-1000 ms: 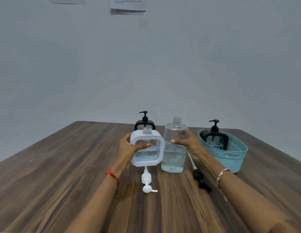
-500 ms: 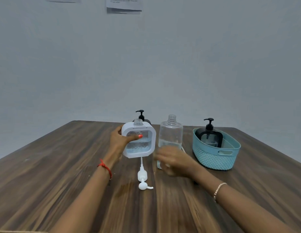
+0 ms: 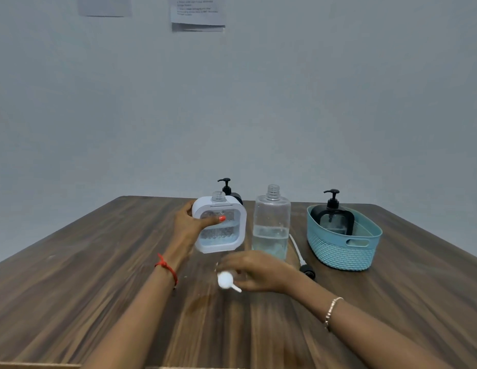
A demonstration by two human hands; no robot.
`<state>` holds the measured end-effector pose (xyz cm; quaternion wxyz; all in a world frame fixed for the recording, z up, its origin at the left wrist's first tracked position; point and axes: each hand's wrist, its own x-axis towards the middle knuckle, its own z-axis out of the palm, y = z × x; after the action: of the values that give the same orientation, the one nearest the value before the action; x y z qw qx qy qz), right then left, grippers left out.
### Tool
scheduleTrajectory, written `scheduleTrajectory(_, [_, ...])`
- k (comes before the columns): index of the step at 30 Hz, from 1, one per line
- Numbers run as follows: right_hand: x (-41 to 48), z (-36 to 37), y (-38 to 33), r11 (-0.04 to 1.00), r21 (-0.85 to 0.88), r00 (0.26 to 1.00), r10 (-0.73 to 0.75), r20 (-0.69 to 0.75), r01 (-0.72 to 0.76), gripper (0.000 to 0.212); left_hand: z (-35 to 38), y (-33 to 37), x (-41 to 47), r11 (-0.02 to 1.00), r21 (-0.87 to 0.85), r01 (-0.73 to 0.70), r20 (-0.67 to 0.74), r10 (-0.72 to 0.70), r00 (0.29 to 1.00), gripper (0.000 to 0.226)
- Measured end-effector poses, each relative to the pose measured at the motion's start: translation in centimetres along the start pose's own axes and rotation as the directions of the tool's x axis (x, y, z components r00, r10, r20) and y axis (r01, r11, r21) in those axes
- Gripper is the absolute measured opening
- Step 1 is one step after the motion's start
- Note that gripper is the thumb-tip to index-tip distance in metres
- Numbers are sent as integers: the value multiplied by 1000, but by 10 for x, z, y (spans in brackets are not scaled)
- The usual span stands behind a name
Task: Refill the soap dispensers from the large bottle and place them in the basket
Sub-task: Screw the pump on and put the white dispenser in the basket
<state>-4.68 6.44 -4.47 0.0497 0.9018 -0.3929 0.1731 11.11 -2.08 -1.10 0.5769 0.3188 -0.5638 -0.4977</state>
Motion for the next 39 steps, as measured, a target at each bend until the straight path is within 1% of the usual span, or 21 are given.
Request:
scheduleTrajectory(1, [2, -12, -7, 992, 126, 995, 43, -93, -31, 19, 0, 0, 0, 1000, 0, 1, 3, -1, 1000, 44])
scheduleTrajectory(3, [9, -40, -19, 961, 271, 943, 137, -305, -52, 11, 2, 0, -1, 1000, 13, -5, 1, 5, 1000, 46])
scheduleTrajectory(4, [14, -53, -22, 945, 320, 904, 189, -384, -62, 9, 4, 0, -2, 1000, 27, -14, 2, 14, 1000, 46])
scheduleTrajectory(6, [24, -80, -25, 893, 446, 823, 296, -485, -59, 19, 8, 0, -3, 999, 37, -28, 15, 27, 1000, 46])
scheduleTrajectory(7, [29, -91, -25, 860, 510, 770, 344, -537, -29, 23, 9, 0, -4, 999, 30, -22, 24, 22, 999, 46])
scheduleTrajectory(8, [34, -103, -23, 830, 558, 705, 388, -594, 14, 23, 10, 0, -5, 1000, 18, -12, 33, 11, 999, 46])
scheduleTrajectory(10, [43, -124, -18, 801, 592, 557, 452, -697, 89, 15, 13, 0, -7, 1000, 4, 11, 53, -11, 999, 46])
scheduleTrajectory(12, [51, -140, -12, 794, 593, 439, 489, -754, 134, 8, 16, 0, -9, 1000, 1, 18, 68, -19, 997, 44])
scheduleTrajectory(13, [54, -145, -9, 796, 590, 404, 499, -767, 138, 7, 17, 0, -10, 1000, -1, 18, 72, -18, 997, 44])
scheduleTrajectory(15, [58, -150, -3, 815, 570, 371, 500, -783, 103, 11, 19, 0, -12, 1000, -3, 20, 79, -19, 997, 43])
scheduleTrajectory(17, [61, -150, 2, 842, 537, 369, 485, -793, 47, 19, 20, 0, -14, 1000, 6, 17, 88, -17, 996, 44])
scheduleTrajectory(19, [63, -146, 5, 856, 517, 395, 474, -787, 2, 19, 21, 1, -15, 1000, 20, 12, 95, -14, 995, 44])
scheduleTrajectory(24, [59, -127, 9, 841, 535, 521, 493, -696, -81, 12, 24, 2, -16, 999, 52, 0, 97, -5, 995, 44])
scheduleTrajectory(27, [54, -117, 8, 849, 500, 608, 489, -626, -168, 10, 24, 3, -16, 998, 56, 1, 99, -7, 995, 46])
scheduleTrajectory(29, [50, -110, 7, 854, 457, 675, 490, -552, -247, 13, 26, 4, -17, 998, 59, -4, 99, -2, 995, 46])
scheduleTrajectory(30, [48, -107, 7, 849, 444, 695, 503, -514, -286, 17, 27, 5, -18, 999, 54, -6, 100, 0, 995, 46])
scheduleTrajectory(32, [45, -101, 7, 821, 461, 694, 547, -468, -337, 27, 28, 6, -18, 999, 41, -6, 102, 2, 995, 48])
scheduleTrajectory(34, [44, -97, 6, 802, 475, 665, 579, -471, -362, 36, 29, 6, -19, 999, 41, -10, 104, 6, 995, 51])
scheduleTrajectory(35, [43, -95, 6, 798, 481, 654, 587, -478, -365, 37, 30, 6, -20, 999, 38, -10, 105, 6, 994, 51])
scheduleTrajectory(37, [40, -94, 5, 776, 532, 639, 604, -476, -338, 33, 31, 5, -22, 1000, 26, -10, 104, 7, 995, 45])
scheduleTrajectory(39, [36, -94, 7, 739, 613, 627, 624, -466, -280, 35, 32, 6, -25, 1000, 22, -13, 103, 10, 995, 42])
